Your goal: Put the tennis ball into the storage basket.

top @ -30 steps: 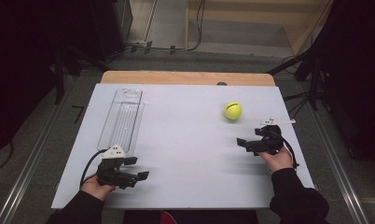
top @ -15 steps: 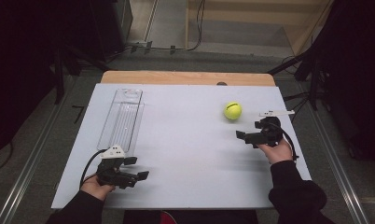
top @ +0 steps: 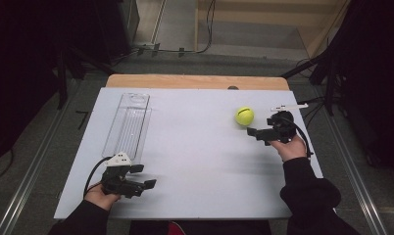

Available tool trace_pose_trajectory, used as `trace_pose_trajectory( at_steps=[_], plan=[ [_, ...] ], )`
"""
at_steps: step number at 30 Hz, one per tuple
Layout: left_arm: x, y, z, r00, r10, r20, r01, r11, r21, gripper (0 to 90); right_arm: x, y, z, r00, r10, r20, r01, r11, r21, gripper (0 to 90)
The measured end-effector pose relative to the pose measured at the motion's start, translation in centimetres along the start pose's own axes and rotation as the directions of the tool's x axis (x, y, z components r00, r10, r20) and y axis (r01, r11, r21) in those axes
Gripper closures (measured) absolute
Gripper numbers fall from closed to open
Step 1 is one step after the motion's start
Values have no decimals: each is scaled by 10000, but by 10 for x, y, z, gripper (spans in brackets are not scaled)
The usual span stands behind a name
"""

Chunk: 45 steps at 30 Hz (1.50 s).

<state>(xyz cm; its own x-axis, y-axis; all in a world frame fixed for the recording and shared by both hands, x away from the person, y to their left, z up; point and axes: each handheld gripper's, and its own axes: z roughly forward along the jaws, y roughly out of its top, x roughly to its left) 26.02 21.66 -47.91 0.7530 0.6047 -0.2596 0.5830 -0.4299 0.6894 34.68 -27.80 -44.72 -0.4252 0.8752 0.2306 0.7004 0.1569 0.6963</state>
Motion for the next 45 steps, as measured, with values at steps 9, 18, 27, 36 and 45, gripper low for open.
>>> trace_pose_trajectory(
  at_steps=[9, 18, 27, 36, 45],
  plan=[
    [0, 0, 0, 10000, -14, 5, 15, 10000, -19, 211, -1, 14, 5, 9999, -62, 108, 60, 9998, 208, 0],
    [1, 0, 0, 10000, -45, -14, 45, 10000, -13, 211, -3, 30, 5, 9998, -108, 189, 107, 9999, 105, 0],
    [1, 0, 0, 10000, -64, -13, 64, 10000, -57, 212, -9, 46, 9, 9995, 20, 313, -22, 10000, 69, 0],
    [2, -2, 0, 9998, -158, -87, 157, 9998, -102, 212, -17, 57, 20, 9991, 273, 338, -272, 9996, -48, 0],
    [1, -4, 0, 9994, -217, -269, 216, 9998, -38, 211, -18, 69, 33, 9993, 115, 344, -112, 9999, -88, 0]
  ],
)
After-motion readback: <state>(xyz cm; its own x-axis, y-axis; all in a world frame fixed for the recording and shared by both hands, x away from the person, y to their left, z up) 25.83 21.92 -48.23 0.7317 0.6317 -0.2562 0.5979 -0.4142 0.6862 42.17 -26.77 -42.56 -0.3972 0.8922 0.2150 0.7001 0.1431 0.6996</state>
